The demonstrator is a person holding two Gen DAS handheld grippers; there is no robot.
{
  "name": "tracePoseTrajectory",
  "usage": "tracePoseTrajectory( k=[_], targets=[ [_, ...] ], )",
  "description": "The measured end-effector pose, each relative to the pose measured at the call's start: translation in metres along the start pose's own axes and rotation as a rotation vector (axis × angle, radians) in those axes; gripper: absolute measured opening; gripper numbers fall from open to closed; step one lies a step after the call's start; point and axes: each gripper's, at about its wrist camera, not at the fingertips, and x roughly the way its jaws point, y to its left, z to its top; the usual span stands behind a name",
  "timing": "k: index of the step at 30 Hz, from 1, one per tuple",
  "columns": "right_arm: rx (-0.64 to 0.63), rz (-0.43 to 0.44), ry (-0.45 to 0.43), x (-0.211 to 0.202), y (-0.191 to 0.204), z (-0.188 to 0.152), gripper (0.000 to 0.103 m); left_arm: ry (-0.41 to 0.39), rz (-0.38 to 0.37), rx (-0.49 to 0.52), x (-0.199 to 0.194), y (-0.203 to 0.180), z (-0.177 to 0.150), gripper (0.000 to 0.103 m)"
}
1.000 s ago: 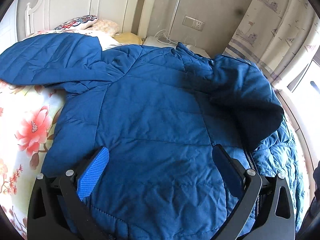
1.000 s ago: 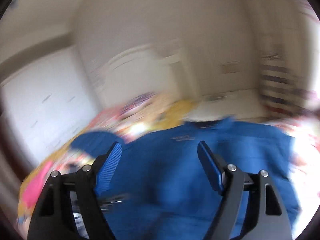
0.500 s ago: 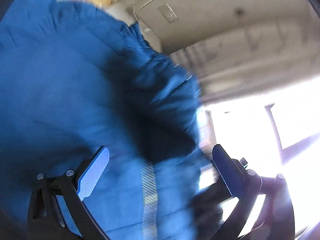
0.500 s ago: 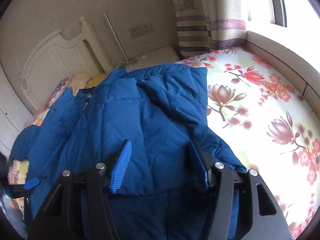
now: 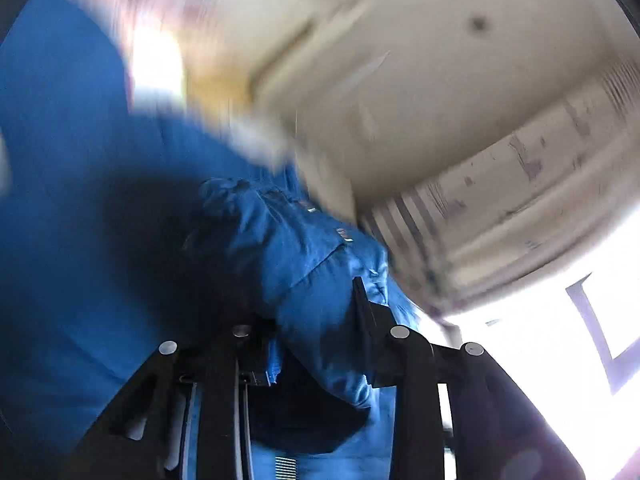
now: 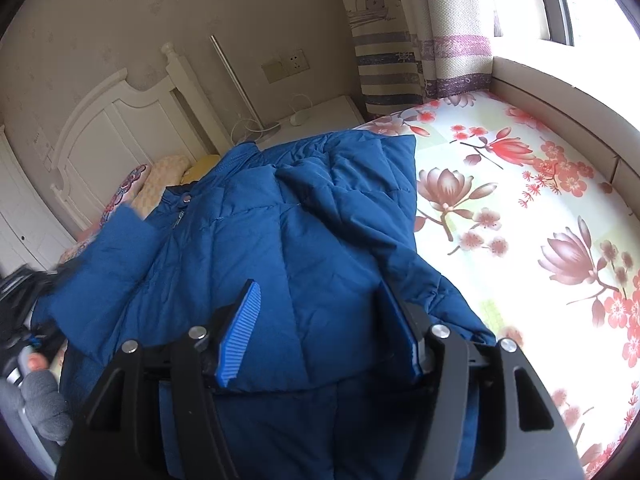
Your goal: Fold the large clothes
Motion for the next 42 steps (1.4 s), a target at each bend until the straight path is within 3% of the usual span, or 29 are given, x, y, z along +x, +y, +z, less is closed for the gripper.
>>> tracePoseTrajectory(
  k=[2,4,5,6,8,9,11,13,15,17,20,23,25,26,30,33,35,37,39,42],
  targets=[
    [-0.001,0.0,-0.001,0.0,0.001,0.0,0.061,-0.113,0.101,0.173,-0.031,-0.015,0.002,0.028],
    [-0.003,0.0,-0.001,-0.001,0.001,-0.001,0.061,-0.115,0.277,0.357,-0.041,-0.024,0.001,0.029],
    [-0.004,-0.001,-0.001,-0.001,0.002,-0.001,0.062,-0.057,0.346,0.404,-0.036,-0.021,0.0,0.031],
    [-0.005,-0.002,-0.002,-0.001,0.002,-0.001,0.062,0.038,0.399,0.41,-0.027,-0.007,-0.002,0.046],
    [-0.006,-0.003,-0.002,-0.001,0.002,-0.001,0.062,0.173,0.468,0.362,-0.015,0.018,-0.004,0.063],
    [-0.006,-0.004,-0.002,-0.002,0.002,-0.001,0.062,0.22,0.464,0.305,-0.013,0.035,-0.003,0.063],
    [-0.008,-0.008,-0.003,-0.003,0.002,-0.002,0.062,0.227,0.411,0.212,-0.02,0.054,0.005,0.07],
    [-0.011,-0.012,-0.004,-0.003,0.003,-0.002,0.062,0.132,0.418,0.147,-0.041,0.065,0.021,0.073],
    [-0.015,-0.015,-0.002,-0.002,0.004,-0.002,0.063,-0.037,0.481,0.12,-0.065,0.066,0.037,0.073],
    [-0.019,-0.017,-0.002,-0.003,0.004,-0.002,0.063,-0.064,0.461,0.195,-0.066,0.053,0.044,0.073],
    [-0.02,-0.017,-0.001,-0.003,0.004,-0.002,0.063,0.014,0.385,0.388,-0.04,0.027,0.044,0.073],
    [-0.02,-0.02,-0.003,-0.003,0.004,-0.003,0.063,0.119,0.433,0.599,0.009,0.009,0.014,0.076],
    [-0.02,-0.021,-0.003,-0.003,0.004,-0.002,0.063,0.283,0.474,0.522,0.053,0.036,0.006,0.076],
    [-0.02,-0.02,-0.002,-0.003,0.004,-0.002,0.064,0.302,0.481,0.477,0.066,0.052,0.001,0.08],
    [-0.02,-0.022,-0.017,-0.006,0.004,-0.003,0.063,0.275,0.444,0.557,0.065,0.046,-0.011,0.096],
    [0.008,-0.021,-0.1,-0.022,0.0,-0.006,0.055,0.274,0.447,0.565,0.06,0.043,-0.013,0.096],
    [0.051,0.002,-0.189,-0.04,-0.006,-0.005,0.055,0.275,0.432,0.551,0.055,0.041,-0.012,0.096],
    [0.081,-0.006,-0.214,-0.049,-0.008,0.003,0.055,0.272,0.416,0.537,0.044,0.041,-0.014,0.096],
    [0.034,-0.012,-0.16,-0.043,0.004,0.017,0.055,0.274,0.413,0.536,0.036,0.042,-0.02,0.096],
    [-0.175,-0.114,-0.033,-0.01,0.046,0.046,0.055,0.274,0.414,0.539,0.035,0.041,-0.022,0.096]
  ],
)
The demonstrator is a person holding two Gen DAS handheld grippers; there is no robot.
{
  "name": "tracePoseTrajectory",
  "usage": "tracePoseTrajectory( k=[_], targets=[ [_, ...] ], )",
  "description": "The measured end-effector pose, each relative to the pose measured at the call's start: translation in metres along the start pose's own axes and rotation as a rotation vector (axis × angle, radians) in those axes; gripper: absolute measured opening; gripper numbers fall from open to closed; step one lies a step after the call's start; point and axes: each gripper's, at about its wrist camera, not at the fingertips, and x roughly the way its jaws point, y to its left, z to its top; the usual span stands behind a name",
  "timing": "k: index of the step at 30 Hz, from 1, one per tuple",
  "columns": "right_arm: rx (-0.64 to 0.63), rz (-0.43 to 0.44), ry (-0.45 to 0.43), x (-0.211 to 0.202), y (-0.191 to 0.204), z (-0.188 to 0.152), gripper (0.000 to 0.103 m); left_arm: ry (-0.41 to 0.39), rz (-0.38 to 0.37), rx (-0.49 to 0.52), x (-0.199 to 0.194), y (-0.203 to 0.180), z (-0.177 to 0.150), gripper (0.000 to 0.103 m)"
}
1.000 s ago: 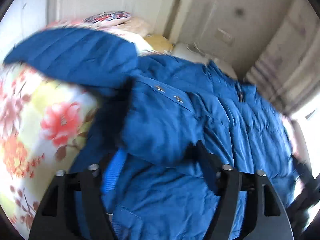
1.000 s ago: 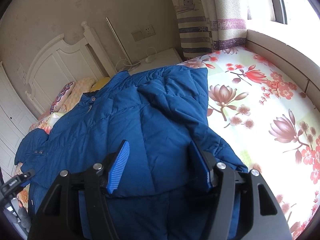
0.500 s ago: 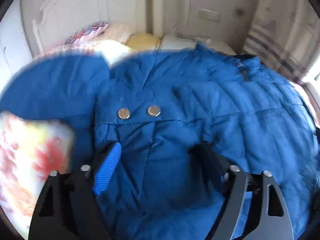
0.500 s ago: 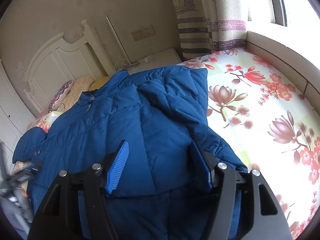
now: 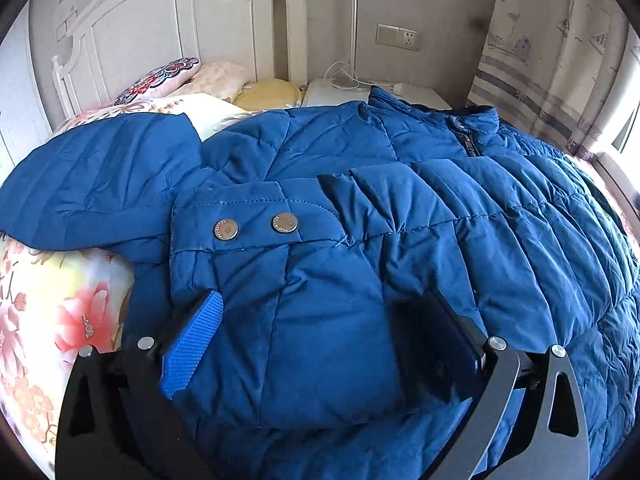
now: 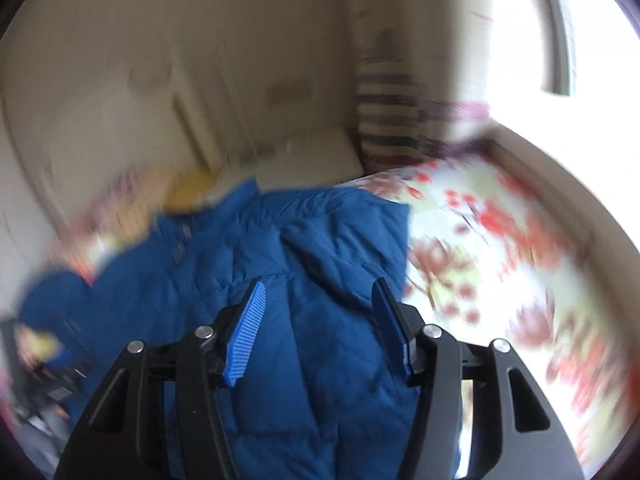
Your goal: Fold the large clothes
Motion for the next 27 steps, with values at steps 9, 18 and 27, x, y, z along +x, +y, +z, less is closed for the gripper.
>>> tracePoseTrajectory(
  k=[9,18,27],
  targets=[
    [-0.131,-0.048,0.272,0.114,0.035,0.028,0.064,-0.001,-0.007,-0.002,-0.001,-0.001,0.0,0.096],
    [-0.242,-0.03,0.245,0.133,0.075,0.02,0.083,0.007,0.002,0.006,-0.002,-0.005,0.0,0.096],
    [-0.205,0.0,0.147,0.057,0.101,-0.006,0.084,0.007,0.006,0.007,-0.003,-0.005,-0.001,0.096]
  ],
)
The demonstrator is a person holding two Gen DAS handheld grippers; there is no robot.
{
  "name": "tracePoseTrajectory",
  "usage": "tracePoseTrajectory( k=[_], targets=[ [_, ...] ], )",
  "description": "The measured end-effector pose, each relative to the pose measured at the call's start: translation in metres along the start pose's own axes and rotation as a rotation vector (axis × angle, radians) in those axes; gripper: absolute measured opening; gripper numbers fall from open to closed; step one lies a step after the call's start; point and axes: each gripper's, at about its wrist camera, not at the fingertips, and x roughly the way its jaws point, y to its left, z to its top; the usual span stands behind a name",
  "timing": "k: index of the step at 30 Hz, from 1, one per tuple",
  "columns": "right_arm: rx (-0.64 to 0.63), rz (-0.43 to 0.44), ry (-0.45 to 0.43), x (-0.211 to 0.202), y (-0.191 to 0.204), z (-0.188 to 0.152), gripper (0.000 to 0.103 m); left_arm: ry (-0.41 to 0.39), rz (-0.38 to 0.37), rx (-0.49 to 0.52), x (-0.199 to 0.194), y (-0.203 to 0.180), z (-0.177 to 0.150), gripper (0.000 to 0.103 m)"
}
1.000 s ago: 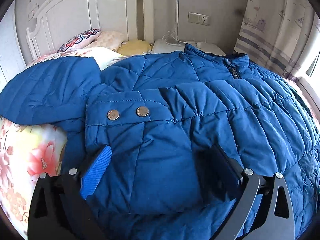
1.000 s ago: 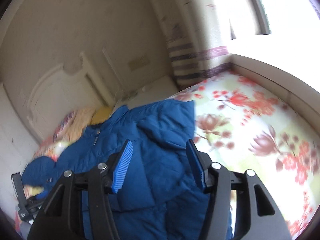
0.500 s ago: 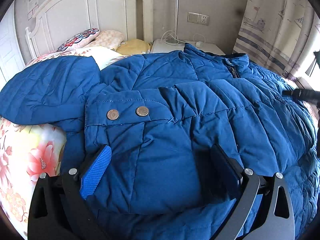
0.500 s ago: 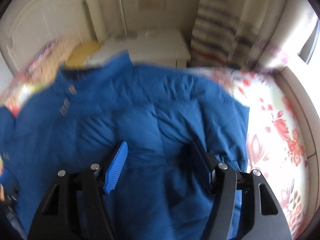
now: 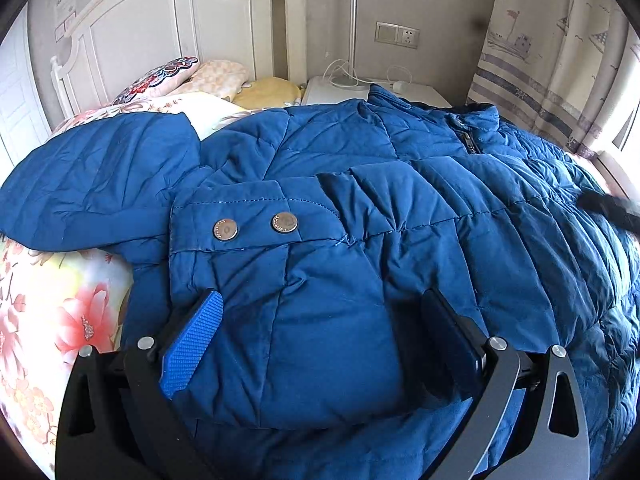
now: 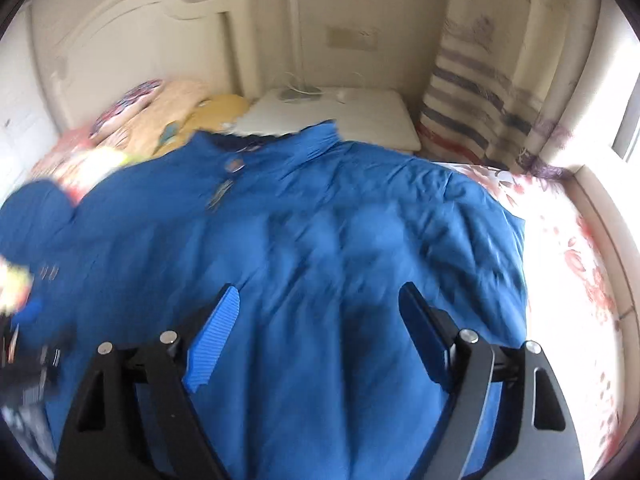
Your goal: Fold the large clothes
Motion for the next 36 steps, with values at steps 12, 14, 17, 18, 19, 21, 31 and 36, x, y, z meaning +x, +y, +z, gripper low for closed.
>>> tracePoseTrajectory(
  k=[12,14,17,18,19,21,31,36],
  targets=[
    [-0.022,0.053,0.039,-0.03,0.013,-0.045,0.09,0.002,0.005,0.003,0.0,0.0,0.0,0.096],
    [-0.051,0.028,0.018,-0.038,0.019,-0.053,0.091,0.002,0.007,0.004,0.0,0.0,0.0,0.096],
    [-0.06,0.014,0.056,-0.017,0.014,-0.068,0.098,0.0,0.006,0.005,-0.001,0.0,-0.001,0.097],
    [-0.056,0.015,0.054,-0.018,0.014,-0.068,0.098,0.001,0.009,0.006,-0.001,0.0,-0.001,0.097],
    [-0.062,0.006,0.054,-0.019,0.015,-0.068,0.098,0.0,0.01,0.007,-0.001,0.0,-0.001,0.097],
    [-0.079,-0.018,0.061,-0.02,0.019,-0.069,0.098,0.0,0.01,0.007,-0.001,0.0,-0.001,0.097],
    [-0.14,0.044,-0.082,-0.056,0.069,-0.055,0.097,0.001,0.013,0.009,-0.001,0.0,-0.001,0.097],
    [-0.157,0.013,0.05,-0.009,0.08,-0.06,0.098,0.015,0.043,0.024,0.002,-0.003,-0.001,0.098]
  ],
)
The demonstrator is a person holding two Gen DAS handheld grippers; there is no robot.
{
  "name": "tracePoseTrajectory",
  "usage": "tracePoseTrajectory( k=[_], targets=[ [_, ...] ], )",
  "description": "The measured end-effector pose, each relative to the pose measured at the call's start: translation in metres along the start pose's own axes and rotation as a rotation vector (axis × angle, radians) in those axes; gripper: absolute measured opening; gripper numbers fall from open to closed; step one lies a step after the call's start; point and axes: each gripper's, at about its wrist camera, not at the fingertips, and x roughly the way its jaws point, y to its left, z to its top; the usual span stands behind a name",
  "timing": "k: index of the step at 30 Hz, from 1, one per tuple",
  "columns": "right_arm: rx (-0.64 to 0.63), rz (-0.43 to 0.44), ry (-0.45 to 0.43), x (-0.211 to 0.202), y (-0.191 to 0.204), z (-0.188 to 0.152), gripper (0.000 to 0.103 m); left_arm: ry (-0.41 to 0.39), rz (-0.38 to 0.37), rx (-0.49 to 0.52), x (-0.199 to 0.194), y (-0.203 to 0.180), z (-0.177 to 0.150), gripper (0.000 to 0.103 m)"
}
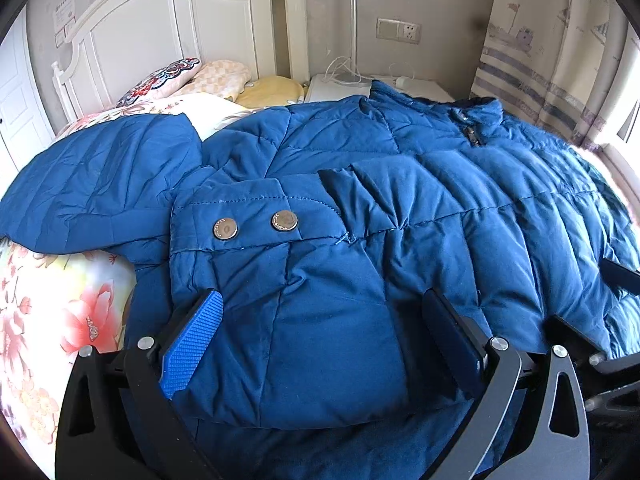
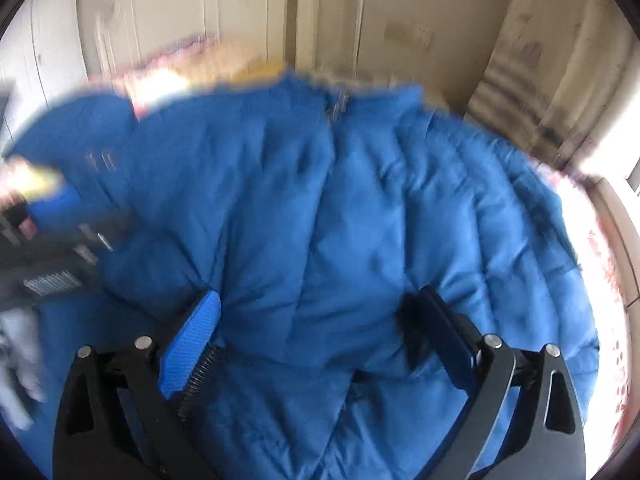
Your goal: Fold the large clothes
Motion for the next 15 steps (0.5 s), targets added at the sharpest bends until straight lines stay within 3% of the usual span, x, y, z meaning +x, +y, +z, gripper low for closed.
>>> tracePoseTrajectory(
  k=[6,7,9,11,13,14,15],
  targets=[
    [0.003,0.001,-0.009,0.0,-0.001,0.002,0.098,0.027,0.049,0.034,0.002,-0.004,0.0,0.097],
    [0.008,0.009,-0.007,0.0,-0.003,0.002,0.099,0.01,0.005,0.008,-0.002,0.003,-0.001,0.097],
    [0.014,0.016,-0.008,-0.001,-0.004,0.002,0.099,-0.046,-0.188,-0.095,-0.018,0.031,-0.001,0.095],
    [0.019,0.023,-0.01,-0.001,-0.005,0.001,0.099,-0.16,-0.387,-0.376,-0.045,0.099,0.001,0.095],
    [0.022,0.027,-0.01,-0.002,-0.005,0.001,0.099,-0.245,-0.441,-0.641,-0.06,0.166,-0.006,0.095],
    [0.023,0.028,-0.01,-0.002,-0.005,0.001,0.099,-0.292,-0.477,-0.829,-0.064,0.212,-0.016,0.095],
    [0.023,0.028,-0.011,-0.002,-0.006,0.001,0.099,-0.315,-0.483,-0.931,-0.064,0.239,-0.024,0.095]
  ],
)
